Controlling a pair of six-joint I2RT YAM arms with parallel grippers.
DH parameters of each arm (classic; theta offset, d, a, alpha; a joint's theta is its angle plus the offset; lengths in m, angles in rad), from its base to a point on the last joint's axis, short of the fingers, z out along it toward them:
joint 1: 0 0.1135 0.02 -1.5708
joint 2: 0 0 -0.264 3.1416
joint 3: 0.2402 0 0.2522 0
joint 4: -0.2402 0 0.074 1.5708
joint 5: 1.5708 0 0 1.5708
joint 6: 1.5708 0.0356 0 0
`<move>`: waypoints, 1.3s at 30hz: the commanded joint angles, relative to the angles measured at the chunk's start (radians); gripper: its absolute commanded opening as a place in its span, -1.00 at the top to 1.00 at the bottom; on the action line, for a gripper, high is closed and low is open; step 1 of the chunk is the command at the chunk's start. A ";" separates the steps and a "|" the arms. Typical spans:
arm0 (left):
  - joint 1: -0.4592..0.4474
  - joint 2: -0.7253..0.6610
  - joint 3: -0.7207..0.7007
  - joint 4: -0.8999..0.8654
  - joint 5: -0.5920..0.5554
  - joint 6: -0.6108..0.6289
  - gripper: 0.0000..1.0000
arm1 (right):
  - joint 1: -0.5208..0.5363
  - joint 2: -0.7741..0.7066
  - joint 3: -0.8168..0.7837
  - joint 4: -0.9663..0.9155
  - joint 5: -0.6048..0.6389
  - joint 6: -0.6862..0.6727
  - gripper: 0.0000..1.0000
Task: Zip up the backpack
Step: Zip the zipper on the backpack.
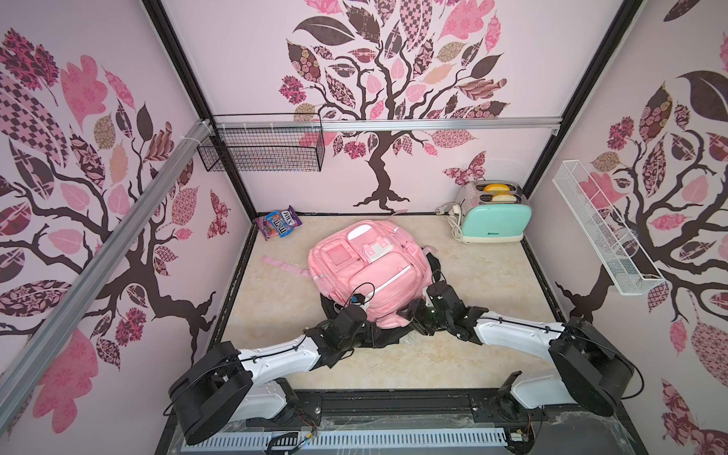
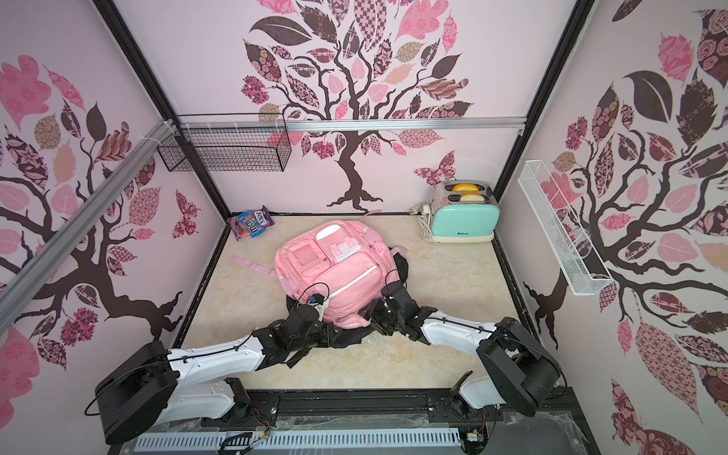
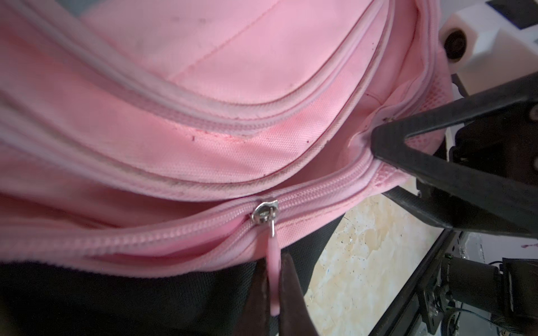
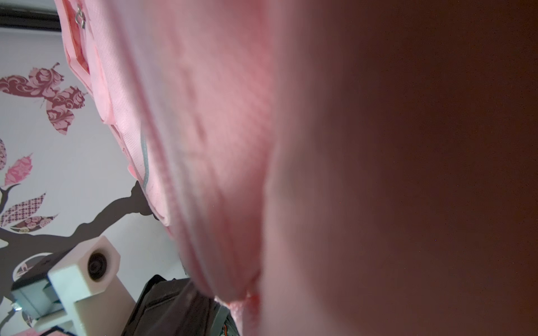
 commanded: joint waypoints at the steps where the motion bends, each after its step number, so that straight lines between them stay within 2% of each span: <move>1: -0.011 -0.010 -0.005 0.023 0.030 0.004 1.00 | 0.053 0.014 -0.002 0.069 -0.010 0.088 -0.18; 10: -0.015 -0.080 -0.029 0.019 0.037 0.008 1.00 | 0.083 0.146 -0.004 0.269 -0.057 0.174 -0.23; 14: -0.015 -0.093 -0.031 0.004 0.037 0.010 1.00 | 0.084 0.177 -0.007 0.307 -0.059 0.178 -0.15; 16: -0.015 -0.098 -0.030 -0.002 0.035 0.012 1.00 | 0.084 0.177 -0.007 0.323 -0.059 0.164 0.21; 18: -0.015 -0.102 -0.029 -0.007 0.032 0.014 1.00 | 0.085 0.164 0.000 0.308 -0.054 0.141 0.72; 20: -0.015 -0.108 -0.026 -0.018 0.028 0.015 1.00 | 0.084 0.146 0.018 0.261 -0.053 0.099 0.98; 26: -0.010 -0.138 0.013 -0.148 -0.072 0.019 1.00 | 0.079 0.076 0.124 -0.010 -0.034 -0.120 1.00; 30: 0.027 -0.142 0.028 -0.224 -0.101 0.024 1.00 | 0.059 0.011 0.144 -0.150 0.010 -0.231 1.00; 35: 0.092 -0.145 0.034 -0.272 -0.095 0.038 1.00 | -0.012 -0.071 0.107 -0.219 0.044 -0.269 1.00; 39: 0.106 -0.136 0.072 -0.354 -0.134 0.063 1.00 | -0.068 -0.114 0.095 -0.254 0.069 -0.293 1.00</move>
